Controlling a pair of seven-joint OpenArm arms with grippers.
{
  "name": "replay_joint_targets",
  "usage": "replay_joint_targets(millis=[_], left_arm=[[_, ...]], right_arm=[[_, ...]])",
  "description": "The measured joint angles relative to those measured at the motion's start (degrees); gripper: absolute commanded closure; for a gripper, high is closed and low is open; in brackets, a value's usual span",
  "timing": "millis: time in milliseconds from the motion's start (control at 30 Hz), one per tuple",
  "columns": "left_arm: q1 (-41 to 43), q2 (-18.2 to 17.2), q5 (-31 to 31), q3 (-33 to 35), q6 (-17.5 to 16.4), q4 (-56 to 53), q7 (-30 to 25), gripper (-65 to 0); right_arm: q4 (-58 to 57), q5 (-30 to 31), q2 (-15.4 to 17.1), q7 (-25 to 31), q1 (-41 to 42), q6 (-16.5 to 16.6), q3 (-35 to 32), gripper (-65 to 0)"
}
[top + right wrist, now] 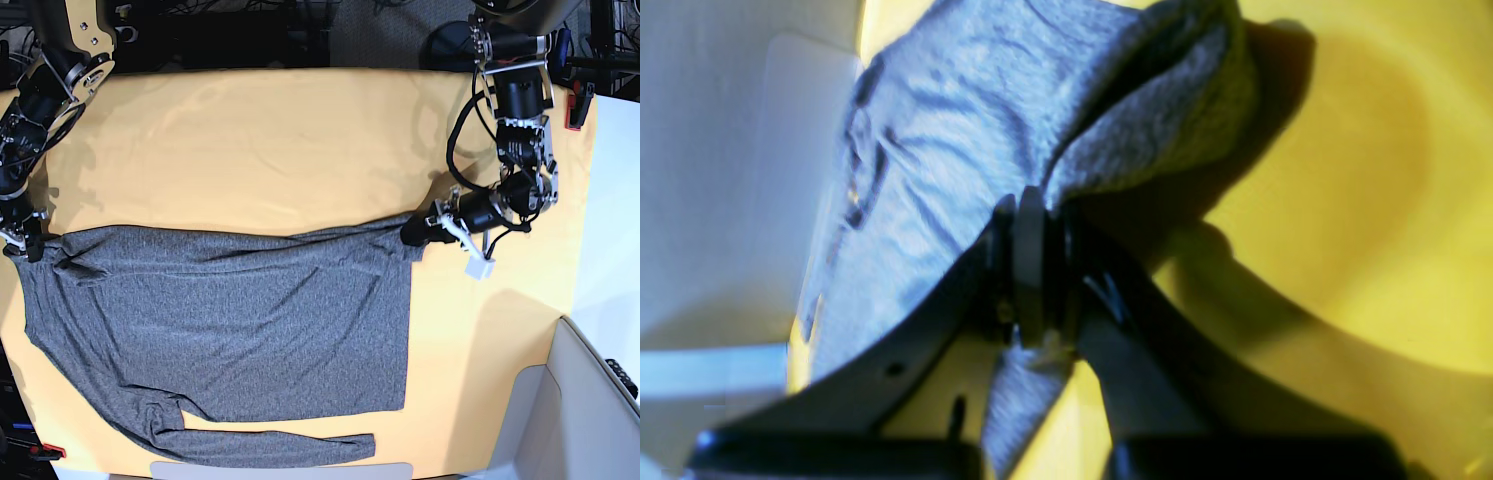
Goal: Fold the T-shirt properly
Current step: 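Hold the shoulder edge with both grippers and spread it apart, then drag the held shoulder edge back toward the robot with both grippers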
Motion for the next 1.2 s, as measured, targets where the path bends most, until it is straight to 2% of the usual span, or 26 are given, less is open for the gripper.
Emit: replay_joint_targets(millis=[233, 467, 533, 633, 800, 1033, 1200], left_arm=[[4.3, -1.7, -0.1, -0.1, 0.1, 6.8, 1.2, -0.5], [8.9, -4.6, -1.1, -0.2, 0.0, 8.7, 1.0, -0.5], [10.1, -5.4, -0.9, -0.2, -0.1, 9.9, 1.0, -0.5], [12.7, -5.5, -0.9, -1.5, 0.0, 12.9, 1.2, -0.5], [16.6, -5.5, -0.9, -5.9, -0.3, 17.4, 5.6, -0.5], [21.4, -5.5, -1.5, -9.7, -0.4, 22.9, 7.1, -0.5], [24.0, -5.4, -1.4, -10.4, -0.5, 24.3, 6.9, -0.5]], right_arm=[[4.2, 0.3, 0.0, -3.6, -4.0, 0.0, 0.1, 0.0], [8.3, 0.7, 0.0, -4.2, -9.1, 0.2, 0.0, 0.0], [9.1, 0.7, 0.6, -6.3, -10.2, 0.3, 0.0, 0.0], [9.2, 1.6, 2.3, -8.4, -11.8, 0.0, 0.2, 0.0], [9.5, 2.6, 4.4, -11.6, -14.0, 0.0, 0.6, 0.0], [10.2, 5.3, 4.8, -10.8, -18.3, 1.2, 0.6, 0.0], [15.3, 5.2, 4.0, -10.4, -23.3, 1.4, 0.5, 0.0]])
